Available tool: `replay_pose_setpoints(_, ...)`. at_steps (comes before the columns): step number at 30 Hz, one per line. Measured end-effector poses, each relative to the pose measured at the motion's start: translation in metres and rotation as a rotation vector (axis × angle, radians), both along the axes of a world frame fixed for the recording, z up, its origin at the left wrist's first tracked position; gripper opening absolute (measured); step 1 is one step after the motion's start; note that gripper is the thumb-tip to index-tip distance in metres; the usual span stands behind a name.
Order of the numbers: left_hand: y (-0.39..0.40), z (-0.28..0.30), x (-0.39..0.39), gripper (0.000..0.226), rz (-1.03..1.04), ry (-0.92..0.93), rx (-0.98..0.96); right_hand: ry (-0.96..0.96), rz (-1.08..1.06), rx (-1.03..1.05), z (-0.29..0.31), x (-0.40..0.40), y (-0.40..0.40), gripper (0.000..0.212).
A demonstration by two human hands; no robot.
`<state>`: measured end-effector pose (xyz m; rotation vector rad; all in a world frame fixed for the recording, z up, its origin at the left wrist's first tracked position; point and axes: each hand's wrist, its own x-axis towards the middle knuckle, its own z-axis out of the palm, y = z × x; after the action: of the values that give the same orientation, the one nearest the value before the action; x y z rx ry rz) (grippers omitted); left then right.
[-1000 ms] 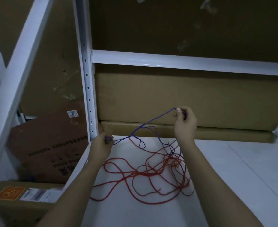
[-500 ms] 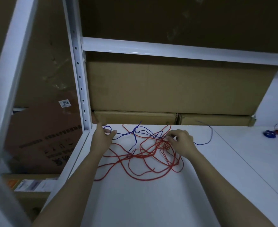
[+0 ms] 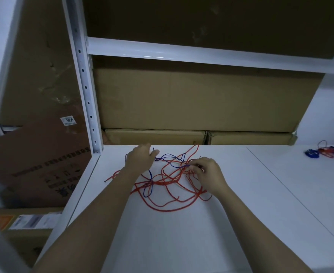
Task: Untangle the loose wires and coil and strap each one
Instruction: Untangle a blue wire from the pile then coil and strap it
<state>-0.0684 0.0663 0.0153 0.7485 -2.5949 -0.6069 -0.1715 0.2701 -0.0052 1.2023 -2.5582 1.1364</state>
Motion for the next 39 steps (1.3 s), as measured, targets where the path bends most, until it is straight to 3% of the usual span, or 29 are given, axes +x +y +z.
replay_pose_setpoints(3, 0.006, -0.003, -0.015, 0.043, -0.007, -0.130, -0.121, 0.081, -0.042, -0.013, -0.001, 0.003, 0.005, 0.015)
replay_pose_setpoints(8, 0.022, -0.012, -0.028, 0.026, -0.035, 0.065, -0.097, 0.256, -0.236, -0.134, -0.001, 0.004, 0.024, 0.014)
replay_pose_setpoints(12, 0.033, 0.010, -0.034, 0.025, -0.127, 0.152, 0.043, 0.039, -0.219, -0.407, 0.021, -0.007, 0.040, 0.014)
replay_pose_setpoints(15, 0.046, 0.042, -0.038, 0.019, -0.289, 0.264, 0.045, -0.036, -0.168, -0.458, 0.045, -0.019, 0.043, 0.006)
replay_pose_setpoints(17, 0.058, 0.064, -0.044, 0.031, -0.376, 0.277, 0.016, -0.102, -0.077, -0.510, 0.062, -0.024, 0.043, 0.017)
replay_pose_setpoints(21, 0.080, 0.109, -0.058, 0.060, -0.564, 0.312, -0.120, -0.221, 0.123, -0.537, 0.099, -0.031, 0.044, 0.041)
replay_pose_setpoints(24, 0.089, 0.138, -0.069, 0.074, -0.478, 0.270, -0.404, -0.221, 0.180, -0.426, 0.130, -0.037, 0.044, 0.032)
replay_pose_setpoints(27, 0.091, 0.162, -0.076, 0.048, -0.221, 0.382, -0.648, -0.101, 0.153, -0.322, 0.160, -0.039, 0.046, 0.030)
replay_pose_setpoints(29, 0.086, 0.176, -0.077, 0.027, -0.115, 0.350, -0.537, -0.082, 0.101, -0.360, 0.176, -0.041, 0.050, 0.035)
replay_pose_setpoints(32, 0.077, 0.184, -0.073, 0.031, -0.127, 0.257, -0.176, -0.060, -0.018, -0.457, 0.191, -0.049, 0.056, 0.028)
replay_pose_setpoints(39, 0.059, 0.179, -0.053, 0.039, -0.026, 0.332, -0.091, 0.096, -0.250, -0.497, 0.181, -0.065, 0.058, 0.030)
